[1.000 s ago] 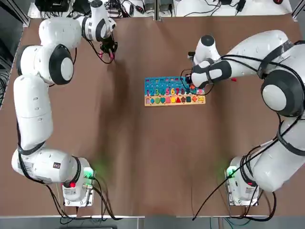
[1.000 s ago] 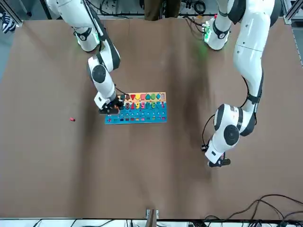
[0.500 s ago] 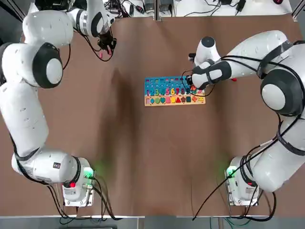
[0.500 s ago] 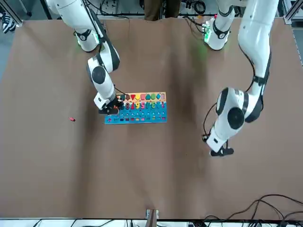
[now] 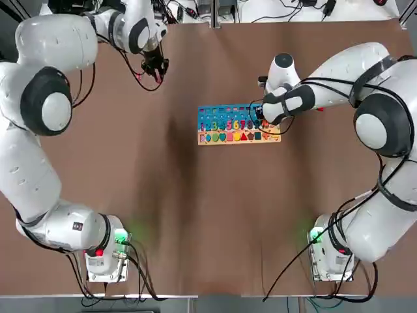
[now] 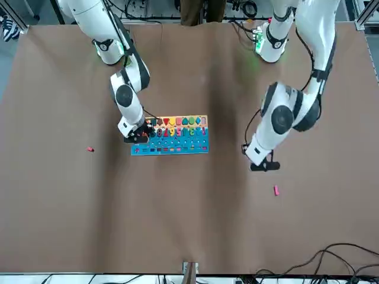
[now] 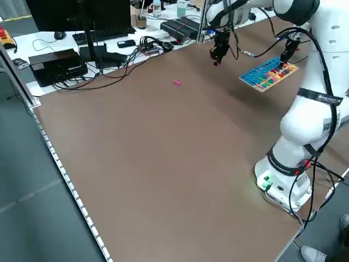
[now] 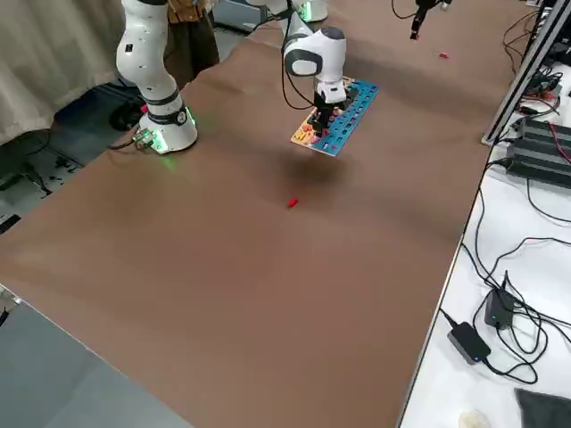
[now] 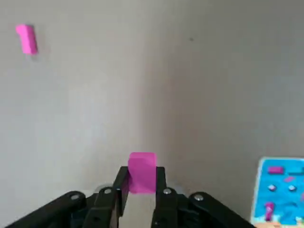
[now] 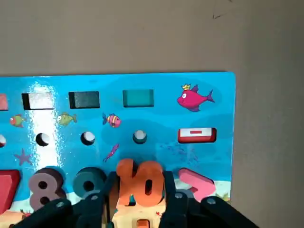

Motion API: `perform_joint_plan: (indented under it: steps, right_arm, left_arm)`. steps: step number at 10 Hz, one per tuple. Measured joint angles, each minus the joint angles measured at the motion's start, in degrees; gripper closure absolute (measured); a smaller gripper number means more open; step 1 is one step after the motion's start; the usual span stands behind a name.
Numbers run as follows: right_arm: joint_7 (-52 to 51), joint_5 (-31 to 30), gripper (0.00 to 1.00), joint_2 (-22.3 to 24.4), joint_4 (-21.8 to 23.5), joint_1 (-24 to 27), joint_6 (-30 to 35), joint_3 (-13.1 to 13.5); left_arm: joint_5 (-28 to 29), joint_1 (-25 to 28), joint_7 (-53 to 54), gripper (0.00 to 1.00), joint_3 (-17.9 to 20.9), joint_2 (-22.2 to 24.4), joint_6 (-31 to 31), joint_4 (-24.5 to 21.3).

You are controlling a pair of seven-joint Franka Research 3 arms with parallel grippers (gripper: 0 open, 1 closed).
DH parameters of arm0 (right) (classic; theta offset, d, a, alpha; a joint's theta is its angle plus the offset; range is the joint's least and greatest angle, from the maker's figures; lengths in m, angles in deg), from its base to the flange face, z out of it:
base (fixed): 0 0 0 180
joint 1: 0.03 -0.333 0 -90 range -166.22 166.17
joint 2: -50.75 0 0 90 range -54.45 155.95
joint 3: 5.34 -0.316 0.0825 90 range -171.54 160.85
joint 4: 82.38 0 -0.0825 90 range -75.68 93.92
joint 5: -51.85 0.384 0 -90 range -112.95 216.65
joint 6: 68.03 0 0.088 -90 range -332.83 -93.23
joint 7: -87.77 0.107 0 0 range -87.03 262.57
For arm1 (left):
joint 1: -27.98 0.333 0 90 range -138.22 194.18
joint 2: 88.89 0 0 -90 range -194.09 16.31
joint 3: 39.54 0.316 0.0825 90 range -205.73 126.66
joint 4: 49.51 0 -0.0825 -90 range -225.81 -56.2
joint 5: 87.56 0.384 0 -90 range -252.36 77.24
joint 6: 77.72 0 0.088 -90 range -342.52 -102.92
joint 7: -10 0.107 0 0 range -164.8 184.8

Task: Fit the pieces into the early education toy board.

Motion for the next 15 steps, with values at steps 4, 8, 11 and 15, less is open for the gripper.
perform_joint_plan:
  steps: [4, 8, 11, 15]
  right_arm:
    - [-0.07, -0.07, 0.57, 0.0, 0.01, 0.0, 0.0, 0.02]
    - [-0.16, -0.43, 0.57, 0.06, 0.18, 0.0, 0.01, 0.12]
    - [-0.16, -0.53, 0.57, 0.07, 0.22, 0.0, 0.01, 0.1]
    - [-0.16, -0.55, 0.57, 0.19, 0.47, -0.02, 0.0, 0.03]
  left_arm:
    - [0.01, -0.12, -7.52, 0.74, -6.6, 0.83, 0.06, -2.43]
    - [0.02, -0.53, -16.05, 0.74, -14.06, 0.94, 0.04, -3.84]
    - [0.03, -4.05, -20.42, 0.74, -15.34, 0.94, -0.05, -4.18]
    - [0.03, -8.57, -25.49, 0.74, -15.29, -0.56, -2.78, -5.24]
